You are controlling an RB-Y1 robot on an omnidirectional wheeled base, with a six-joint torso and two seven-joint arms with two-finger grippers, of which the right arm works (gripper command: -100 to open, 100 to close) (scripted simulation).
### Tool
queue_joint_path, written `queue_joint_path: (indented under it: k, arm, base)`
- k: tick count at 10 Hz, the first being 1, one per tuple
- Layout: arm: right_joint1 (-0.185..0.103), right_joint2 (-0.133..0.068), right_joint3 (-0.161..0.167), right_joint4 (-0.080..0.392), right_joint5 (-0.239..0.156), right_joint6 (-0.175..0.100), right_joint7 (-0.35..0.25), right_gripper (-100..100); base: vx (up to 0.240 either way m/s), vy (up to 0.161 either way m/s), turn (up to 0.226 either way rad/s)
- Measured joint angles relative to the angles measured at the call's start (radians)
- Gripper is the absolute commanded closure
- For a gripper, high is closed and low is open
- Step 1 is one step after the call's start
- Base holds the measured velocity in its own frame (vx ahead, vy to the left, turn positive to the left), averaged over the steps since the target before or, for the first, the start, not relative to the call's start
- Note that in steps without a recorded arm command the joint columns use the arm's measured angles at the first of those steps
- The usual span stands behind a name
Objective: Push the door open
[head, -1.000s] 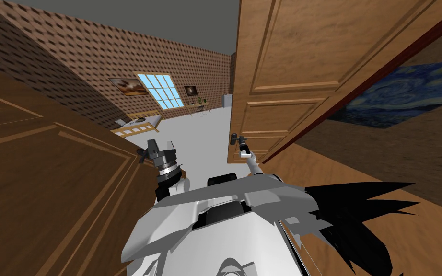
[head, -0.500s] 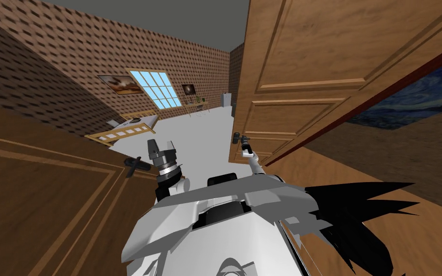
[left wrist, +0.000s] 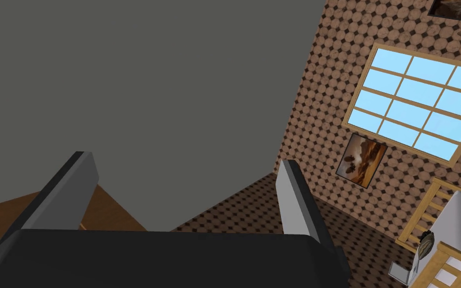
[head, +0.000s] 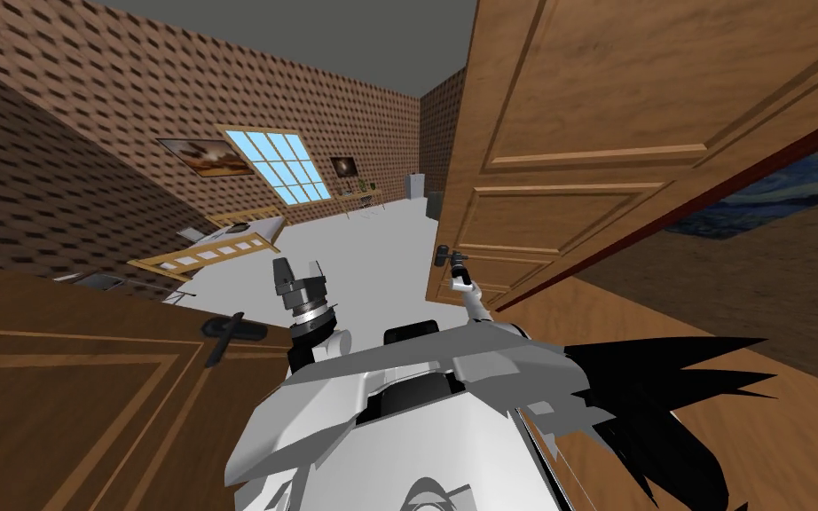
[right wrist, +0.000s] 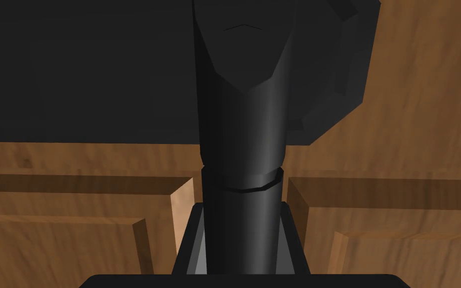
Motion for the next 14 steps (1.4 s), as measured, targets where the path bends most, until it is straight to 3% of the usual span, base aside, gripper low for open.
queue_joint_path:
  k: [2,3,14]
  arm:
    - [0.007,0.007,-0.029,-0.023,-0.003,0.011,0.013,100]
    - [0.005,-0.003,-0.038,-0.009,-0.007,0.006,0.01,100]
    - [0.029,-0.006,-0.151,-0.023,-0.027,0.0,0.031,100]
  base:
    - [0.202,0.068,-0.072]
    - [0.206,0.062,-0.065]
    - [0.16,0.055,-0.062]
